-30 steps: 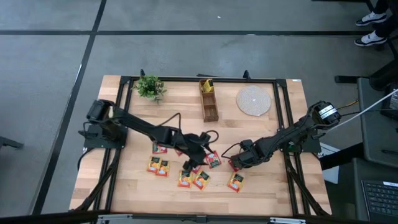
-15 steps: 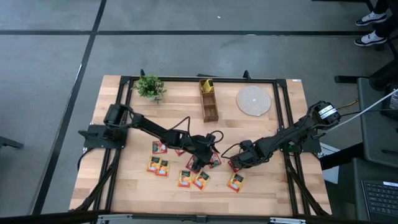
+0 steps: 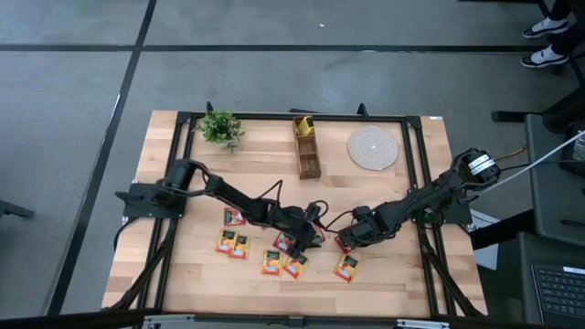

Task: Pick & Place Tea
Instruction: Put the red tea bag into the middle section of the wooden organizer

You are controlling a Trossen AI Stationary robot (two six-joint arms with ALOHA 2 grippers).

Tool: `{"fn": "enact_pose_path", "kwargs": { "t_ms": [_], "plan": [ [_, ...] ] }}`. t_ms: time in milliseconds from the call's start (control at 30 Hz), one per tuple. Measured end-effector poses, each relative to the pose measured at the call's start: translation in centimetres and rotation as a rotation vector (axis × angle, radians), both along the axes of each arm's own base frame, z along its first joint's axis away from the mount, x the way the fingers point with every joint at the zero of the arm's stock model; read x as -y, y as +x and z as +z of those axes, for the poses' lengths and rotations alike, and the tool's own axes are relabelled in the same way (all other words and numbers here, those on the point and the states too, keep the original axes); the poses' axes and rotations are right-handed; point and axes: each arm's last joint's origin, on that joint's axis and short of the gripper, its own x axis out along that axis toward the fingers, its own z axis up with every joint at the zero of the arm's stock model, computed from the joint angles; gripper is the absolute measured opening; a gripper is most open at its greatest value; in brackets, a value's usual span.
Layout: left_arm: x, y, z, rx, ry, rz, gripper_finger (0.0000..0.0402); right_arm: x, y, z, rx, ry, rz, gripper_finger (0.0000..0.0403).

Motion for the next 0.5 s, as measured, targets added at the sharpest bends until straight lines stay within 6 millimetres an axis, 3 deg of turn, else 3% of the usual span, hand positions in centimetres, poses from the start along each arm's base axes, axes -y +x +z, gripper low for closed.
{"fn": "enact_pose_path", "kwargs": {
  "t_ms": [500],
  "plan": [
    [0.5,3.0,-1.8,0.015,0.065,0.017,0.0265,0.0,0.0,0.0,0.000,0.001,0.000,0.0004]
  ]
}}
